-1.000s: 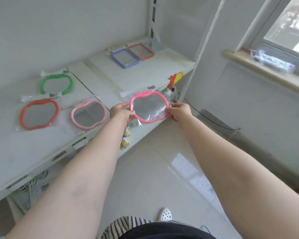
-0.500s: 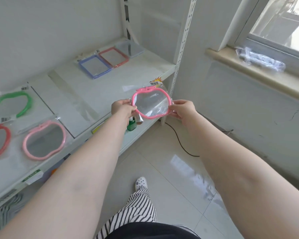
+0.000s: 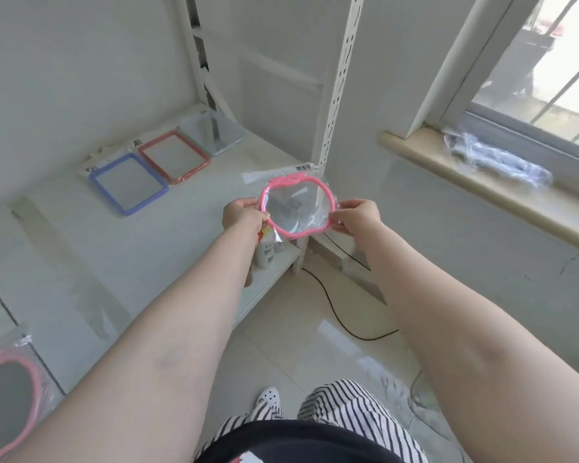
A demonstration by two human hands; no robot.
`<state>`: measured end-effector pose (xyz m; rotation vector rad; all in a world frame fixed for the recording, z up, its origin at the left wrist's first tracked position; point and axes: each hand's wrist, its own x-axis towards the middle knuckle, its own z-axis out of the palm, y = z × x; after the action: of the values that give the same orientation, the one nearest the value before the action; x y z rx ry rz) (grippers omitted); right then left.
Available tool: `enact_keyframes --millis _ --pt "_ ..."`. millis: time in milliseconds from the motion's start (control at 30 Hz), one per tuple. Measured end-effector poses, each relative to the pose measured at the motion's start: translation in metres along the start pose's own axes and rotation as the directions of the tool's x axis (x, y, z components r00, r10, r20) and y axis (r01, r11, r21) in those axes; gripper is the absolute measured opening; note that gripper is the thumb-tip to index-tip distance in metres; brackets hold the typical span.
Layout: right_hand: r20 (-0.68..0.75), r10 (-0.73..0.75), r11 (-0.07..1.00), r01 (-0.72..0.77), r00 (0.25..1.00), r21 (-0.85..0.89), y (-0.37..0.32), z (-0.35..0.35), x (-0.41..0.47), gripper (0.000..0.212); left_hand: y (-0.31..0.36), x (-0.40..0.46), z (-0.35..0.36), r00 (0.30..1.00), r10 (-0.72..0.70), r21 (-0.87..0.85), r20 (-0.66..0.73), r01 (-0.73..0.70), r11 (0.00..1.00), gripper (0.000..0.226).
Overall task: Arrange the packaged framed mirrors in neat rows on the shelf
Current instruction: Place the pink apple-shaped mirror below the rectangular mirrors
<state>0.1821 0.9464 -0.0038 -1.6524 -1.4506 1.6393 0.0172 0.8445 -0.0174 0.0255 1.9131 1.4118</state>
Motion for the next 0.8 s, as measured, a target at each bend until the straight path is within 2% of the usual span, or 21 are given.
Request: enact_keyframes --millis 133,333,433,633,800 --pt "0.084 -0.027 0.999 0.029 0.996 -0.025 -0.028 0.019 0.049 0.027 0.019 0.04 0.01 0.997 -0.015 -0.038 -0.071 0.012 0.999 0.04" --pt "0.208 -0.038 0.977 0.08 0.977 -0.197 -0.078 0.051 0.134 0.028 0.052 0.092 0.03 0.978 0.001 -0.111 -0.208 -0.025 0.993 0.045" --pt "0.282 -0.05 0.957 0.127 0.958 -0.263 -0.096 0.062 0.171 0.023 0.063 0.112 0.044 0.959 -0.023 -0.151 -0.283 -0.021 0.988 0.044" --pt "0.386 -0.045 0.924 0.185 0.921 -0.335 -0.103 0.088 0.218 0.03 0.06 0.146 0.058 0.914 -0.093 -0.211 -0.394 0.009 0.978 0.044" --pt "0.412 -0.033 0.893 0.212 0.911 -0.397 -0.1 0.109 0.24 0.025 0.046 0.178 0.058 0.892 -0.15 -0.192 -0.427 0.073 0.979 0.041"
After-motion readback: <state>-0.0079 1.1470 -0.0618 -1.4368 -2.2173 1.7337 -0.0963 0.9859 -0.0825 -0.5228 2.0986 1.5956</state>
